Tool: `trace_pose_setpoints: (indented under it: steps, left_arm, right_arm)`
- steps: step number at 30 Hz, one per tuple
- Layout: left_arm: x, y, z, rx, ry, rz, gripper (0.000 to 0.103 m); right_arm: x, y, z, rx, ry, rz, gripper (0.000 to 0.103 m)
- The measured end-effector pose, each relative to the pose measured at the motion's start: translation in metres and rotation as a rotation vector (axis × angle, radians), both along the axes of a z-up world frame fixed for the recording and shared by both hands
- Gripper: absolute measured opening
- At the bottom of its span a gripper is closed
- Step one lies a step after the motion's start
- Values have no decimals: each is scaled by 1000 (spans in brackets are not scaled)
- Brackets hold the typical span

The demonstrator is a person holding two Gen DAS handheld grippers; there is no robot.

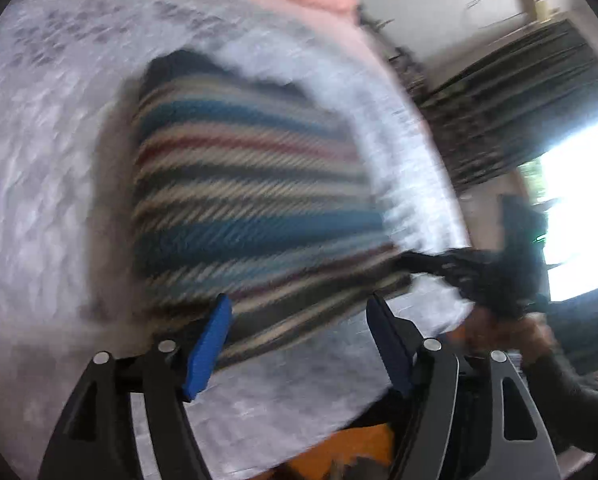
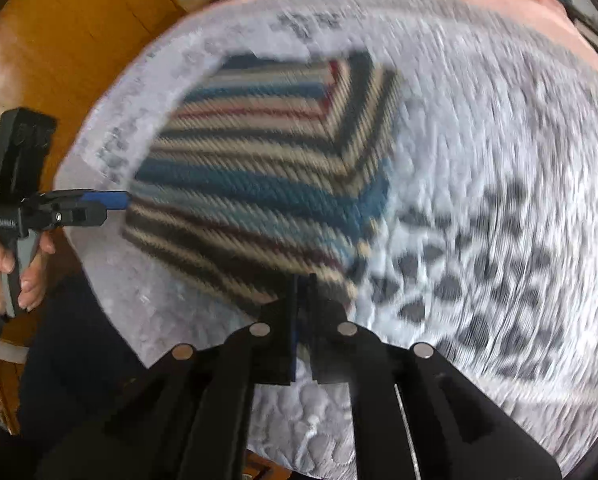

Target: Fold small clothes

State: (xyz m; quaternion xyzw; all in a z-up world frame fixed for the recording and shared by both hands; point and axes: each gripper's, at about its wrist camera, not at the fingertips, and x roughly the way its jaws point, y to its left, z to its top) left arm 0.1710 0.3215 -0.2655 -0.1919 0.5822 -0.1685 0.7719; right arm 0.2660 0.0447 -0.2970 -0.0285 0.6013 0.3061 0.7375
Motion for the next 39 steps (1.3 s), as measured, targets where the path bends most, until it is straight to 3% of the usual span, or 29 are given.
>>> trace_pose_setpoints:
  steps: [2,4,7,9,10,11,12,14,15,18,21,26,31,39]
  left_arm:
    - [-3,2,-20,13,28,35,70]
    - [-7,4,-20,-4,8,70,71]
    - [-22,7,-7,-30,6,100,78]
    - [-43,9,8,14,-11,118,85]
    - [-52,8,14,48,-16,124,96]
    - [-67,6,24,116,-31,139,97]
    - [-79,1,33,183,-51,146,97]
    - [-108,-13,53,322,-99,138,97]
    - [-124,-21,65,380,-133,147,97]
    - [-158,-42,89,570,-184,187,97]
    - [-186,-57,112,659,-215,196,97]
    - [-226,-58,164,516,-253,257,97]
    - [-248,-60,233,476,-360,253,97]
    - [-266,-80,300,525,-409,218,97]
  right_arm:
    - [-3,-2,-21,-30,22,-29,0]
    - [1,3,-22,-26,17,-49,0]
    - [-10,-5,3,10,0,-93,6]
    - [-24,-16,23,30,-13,-138,11]
    - [-33,-20,30,40,-13,-159,17]
    - [-43,-23,37,43,-13,-179,35]
    - [-56,-27,45,42,-15,-209,62]
    - [-83,-29,58,18,-36,-263,86]
    - [-97,-36,64,6,-49,-271,90]
    - [-136,-27,83,-103,-129,-319,93]
    - [-169,-13,111,-217,-266,-351,98]
    - [-195,-5,155,-203,-281,-327,100]
    - [-215,-3,219,-141,-351,-325,100]
    - [-256,5,306,-134,-485,-339,100]
